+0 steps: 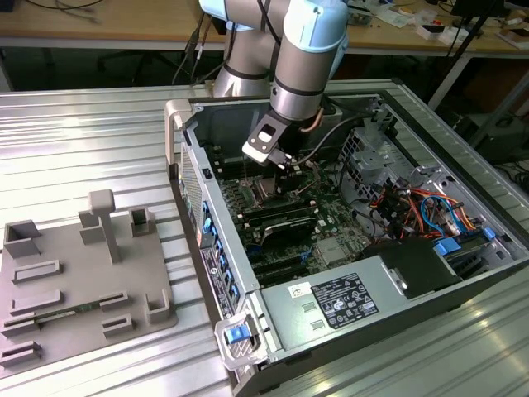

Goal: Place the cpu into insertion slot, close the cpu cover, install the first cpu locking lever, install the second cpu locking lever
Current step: 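Place the cpu into insertion slot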

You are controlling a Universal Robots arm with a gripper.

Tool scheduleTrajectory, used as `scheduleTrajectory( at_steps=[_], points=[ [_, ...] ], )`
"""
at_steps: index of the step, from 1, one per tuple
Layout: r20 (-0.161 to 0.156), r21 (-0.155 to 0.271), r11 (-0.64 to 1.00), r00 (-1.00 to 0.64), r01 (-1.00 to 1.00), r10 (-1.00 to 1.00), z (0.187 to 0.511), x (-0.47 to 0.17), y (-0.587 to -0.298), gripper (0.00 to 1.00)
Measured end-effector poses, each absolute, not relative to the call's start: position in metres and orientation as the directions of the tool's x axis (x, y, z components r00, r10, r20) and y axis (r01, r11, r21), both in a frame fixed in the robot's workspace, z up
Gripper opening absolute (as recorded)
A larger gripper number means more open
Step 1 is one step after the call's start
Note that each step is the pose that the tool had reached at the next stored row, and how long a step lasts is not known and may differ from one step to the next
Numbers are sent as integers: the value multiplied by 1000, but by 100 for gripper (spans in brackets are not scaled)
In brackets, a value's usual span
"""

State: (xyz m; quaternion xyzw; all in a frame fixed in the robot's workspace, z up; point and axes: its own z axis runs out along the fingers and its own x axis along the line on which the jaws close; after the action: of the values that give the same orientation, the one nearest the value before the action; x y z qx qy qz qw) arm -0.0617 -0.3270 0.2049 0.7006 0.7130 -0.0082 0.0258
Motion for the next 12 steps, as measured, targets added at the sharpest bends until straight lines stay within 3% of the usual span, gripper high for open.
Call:
scheduleTrajectory(
  at_steps=[12],
  points=[
    [-52,24,15,-13,1000,999,200,-60,-327,55]
  ],
)
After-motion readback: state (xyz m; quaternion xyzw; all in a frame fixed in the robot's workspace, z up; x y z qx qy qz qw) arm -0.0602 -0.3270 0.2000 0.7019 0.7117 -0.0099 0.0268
